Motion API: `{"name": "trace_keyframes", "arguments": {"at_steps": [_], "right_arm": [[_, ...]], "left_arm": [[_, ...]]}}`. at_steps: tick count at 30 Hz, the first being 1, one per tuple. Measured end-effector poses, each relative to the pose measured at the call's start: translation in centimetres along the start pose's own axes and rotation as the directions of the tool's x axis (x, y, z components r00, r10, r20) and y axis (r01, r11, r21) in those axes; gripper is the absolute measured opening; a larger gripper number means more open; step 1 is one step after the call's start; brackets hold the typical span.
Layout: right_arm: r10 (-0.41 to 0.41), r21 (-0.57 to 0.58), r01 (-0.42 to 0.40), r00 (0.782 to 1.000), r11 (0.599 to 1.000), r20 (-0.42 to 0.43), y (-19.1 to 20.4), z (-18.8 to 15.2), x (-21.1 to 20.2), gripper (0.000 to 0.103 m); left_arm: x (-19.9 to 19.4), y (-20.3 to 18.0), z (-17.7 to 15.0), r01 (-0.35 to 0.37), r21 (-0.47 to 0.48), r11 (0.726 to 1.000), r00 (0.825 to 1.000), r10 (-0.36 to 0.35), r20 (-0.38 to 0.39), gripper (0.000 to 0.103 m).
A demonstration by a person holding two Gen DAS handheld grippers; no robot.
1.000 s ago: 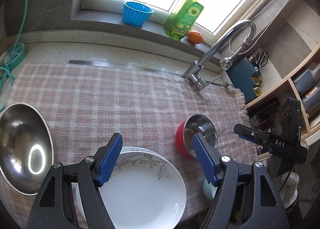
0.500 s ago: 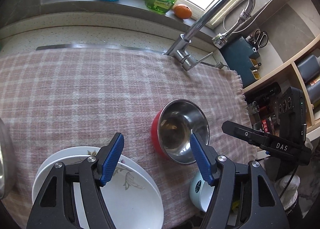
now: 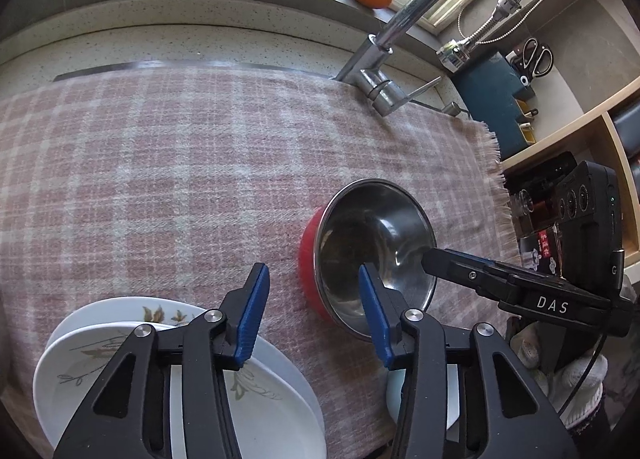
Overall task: Organize plates and bowls
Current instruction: 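Close both grippers on the rim of the red-bottomed steel bowl, then lift the red-bottomed bowl and lower it into the large steel bowl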
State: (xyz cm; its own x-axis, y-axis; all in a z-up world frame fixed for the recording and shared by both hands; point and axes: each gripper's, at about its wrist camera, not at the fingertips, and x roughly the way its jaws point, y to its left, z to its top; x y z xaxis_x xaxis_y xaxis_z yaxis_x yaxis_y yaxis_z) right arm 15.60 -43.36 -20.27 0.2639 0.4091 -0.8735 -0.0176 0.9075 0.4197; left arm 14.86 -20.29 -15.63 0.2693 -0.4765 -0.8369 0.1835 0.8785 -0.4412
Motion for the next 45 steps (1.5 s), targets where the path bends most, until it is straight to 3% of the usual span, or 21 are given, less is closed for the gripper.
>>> {"name": "trace_keyframes", "arguments": {"at_steps": [6, 7, 12, 27, 45], "right_arm": [[-0.008, 0.005, 0.009, 1.000, 1.000, -0.011, -0.3, 0.2, 0.5, 0.024], [-0.008, 0.007, 0.008, 1.000, 1.000, -0.014, -0.3, 0.2, 0.6, 0.017], [-0.010, 0.004, 0.010, 1.000, 1.000, -0.013, -0.1, 0.4, 0.9, 0.010], [-0.027, -0.041, 0.028, 0.999, 0.999, 0.033, 2.5, 0.4, -1.0, 0.010], [0.048, -0.148, -0.037, 0.996, 0.988, 0.069, 10.6, -0.3, -3.0, 0.010]], "left_arm": [[0.8, -0.1, -0.1, 0.007, 0.020, 1.000, 1.000, -0.006, -0.018, 0.013], [0.8, -0.2, -0.1, 0.006, 0.026, 1.000, 1.000, -0.006, -0.019, 0.012], [1.0, -0.4, 0.0, 0.008, 0.039, 0.999, 1.000, -0.008, -0.017, 0.009], [-1.5, -0.5, 0.1, 0.013, 0.054, 0.998, 0.999, -0.015, 0.035, 0.009], [-8.5, 3.2, -0.8, 0.014, -0.005, 1.000, 0.986, -0.013, 0.165, 0.009]]}}
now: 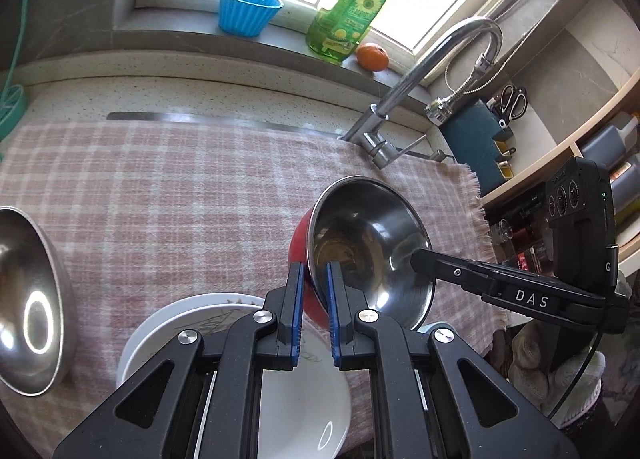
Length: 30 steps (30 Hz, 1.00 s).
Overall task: Organize plates and bowls
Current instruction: 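Lift the red-bottomed bowl and lower it into the large steel bowl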
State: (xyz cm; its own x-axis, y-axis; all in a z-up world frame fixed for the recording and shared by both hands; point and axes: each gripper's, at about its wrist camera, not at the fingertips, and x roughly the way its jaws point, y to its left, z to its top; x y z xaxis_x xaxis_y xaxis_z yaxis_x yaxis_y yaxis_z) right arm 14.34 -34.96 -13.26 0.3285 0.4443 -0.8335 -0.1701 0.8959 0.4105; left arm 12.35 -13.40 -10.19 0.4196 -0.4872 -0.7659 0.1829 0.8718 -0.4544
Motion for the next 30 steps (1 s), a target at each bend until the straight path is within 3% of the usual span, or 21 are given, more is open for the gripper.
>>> {"name": "trace_keyframes", "arguments": {"at_steps": [15, 30], "right_arm": [[0.071, -0.129, -0.073, 0.997, 0.989, -0.023, 9.0, 0.2, 1.7, 0.010], [0.108, -0.258, -0.126, 0.991, 0.958, -0.085, 18.0, -0.3, 5.7, 0.011]], "left_arm": [[-6.2, 5.7, -1.0, -0.049, -0.105, 0.993, 0.994, 0.059, 0.096, 0.009], [-11.6, 12.3, -3.0, -0.109, -0.232, 0.966, 0.975, 0.150, 0.165, 0.009]]}}
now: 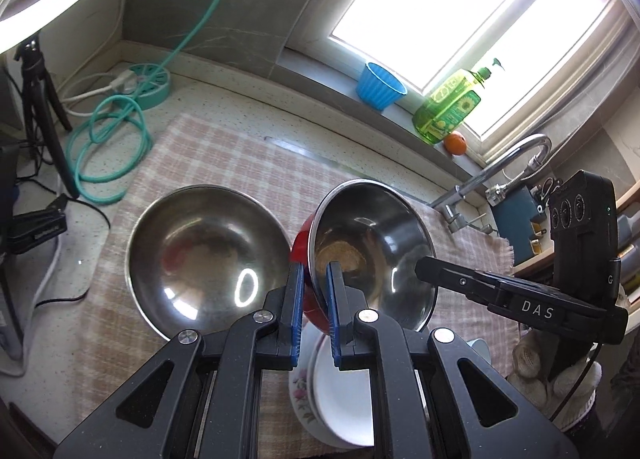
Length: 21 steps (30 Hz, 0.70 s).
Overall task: Organize plates and bowls
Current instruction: 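Lift the red-bottomed bowl and lower it into the large steel bowl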
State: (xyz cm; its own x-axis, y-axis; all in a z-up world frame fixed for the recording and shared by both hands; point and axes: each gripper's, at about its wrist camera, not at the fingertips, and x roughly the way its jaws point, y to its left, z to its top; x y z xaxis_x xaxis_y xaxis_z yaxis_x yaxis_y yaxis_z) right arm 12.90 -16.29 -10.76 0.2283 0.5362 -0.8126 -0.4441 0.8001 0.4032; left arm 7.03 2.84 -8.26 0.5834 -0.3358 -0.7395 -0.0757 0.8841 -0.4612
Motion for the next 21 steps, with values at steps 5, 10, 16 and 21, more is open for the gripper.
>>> {"name": "trace_keyframes", "arguments": {"at_steps": [5, 10, 16, 21], "right_arm": [[0.006, -0.030, -0.007, 1.000, 1.000, -0.017, 1.9, 0.7, 1.7, 0.010], [-0.002, -0.061, 0.000, 0.999, 0.998, -0.037, 3.5, 1.3, 3.8, 0.011], [-0.043, -0.104, 0.035, 0.996, 0.994, -0.078, 4.8, 1.5, 6.8, 0.010], [-0.071, -0.124, 0.057, 0.991, 0.991, -0.111, 5.3, 1.3, 8.9, 0.011]], "left_arm": [[-0.9, 2.0, 0.0, -0.027, -0.028, 0.999, 0.999, 0.028, 0.015, 0.009], [-1.0, 4.0, 0.1, -0.062, -0.054, 0.997, 0.998, 0.063, 0.010, 0.009], [-0.2, 5.8, 0.3, -0.115, -0.056, 0.992, 0.993, 0.114, -0.012, 0.009], [0.7, 7.1, 0.2, -0.148, -0.056, 0.987, 0.989, 0.146, -0.035, 0.009]]}}
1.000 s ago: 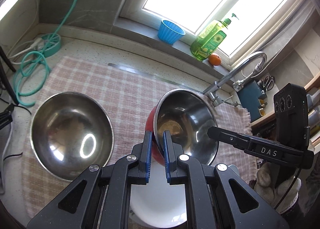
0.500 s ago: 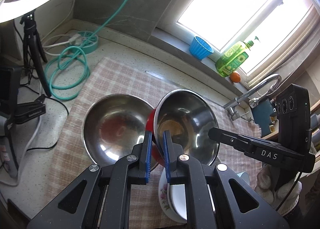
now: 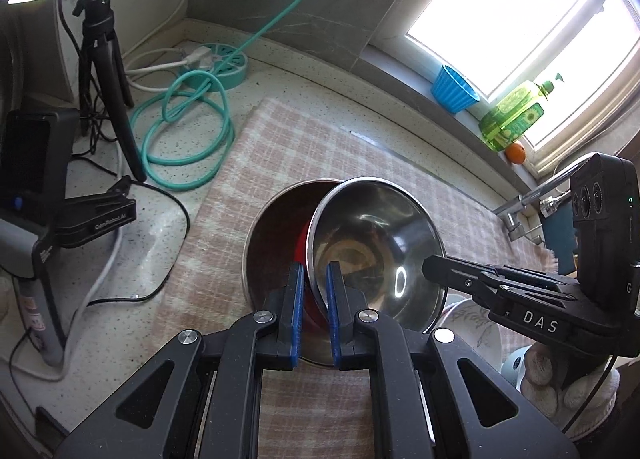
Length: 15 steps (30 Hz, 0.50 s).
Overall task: Organize plates and bowls
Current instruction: 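Lift the red-bottomed bowl and lower it into the large steel bowl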
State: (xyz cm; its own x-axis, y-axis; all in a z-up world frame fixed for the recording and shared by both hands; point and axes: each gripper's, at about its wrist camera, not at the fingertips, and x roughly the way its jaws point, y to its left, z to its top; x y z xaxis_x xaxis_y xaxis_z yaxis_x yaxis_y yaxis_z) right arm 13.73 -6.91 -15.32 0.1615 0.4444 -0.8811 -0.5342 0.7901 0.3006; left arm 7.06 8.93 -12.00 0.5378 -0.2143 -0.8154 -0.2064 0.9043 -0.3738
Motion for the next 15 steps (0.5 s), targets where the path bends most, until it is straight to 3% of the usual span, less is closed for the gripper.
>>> {"name": "trace_keyframes", "arguments": {"at_steps": [15], "right_arm": [[-0.069, -0.048, 0.067, 0.996, 0.997, -0.049, 0.7, 0.4, 3.1, 0.012]], "left_arm": [[1.8, 0.8, 0.2, -0.053, 0.019, 0.998, 0.998, 0.054, -0.035, 0.009]]}}
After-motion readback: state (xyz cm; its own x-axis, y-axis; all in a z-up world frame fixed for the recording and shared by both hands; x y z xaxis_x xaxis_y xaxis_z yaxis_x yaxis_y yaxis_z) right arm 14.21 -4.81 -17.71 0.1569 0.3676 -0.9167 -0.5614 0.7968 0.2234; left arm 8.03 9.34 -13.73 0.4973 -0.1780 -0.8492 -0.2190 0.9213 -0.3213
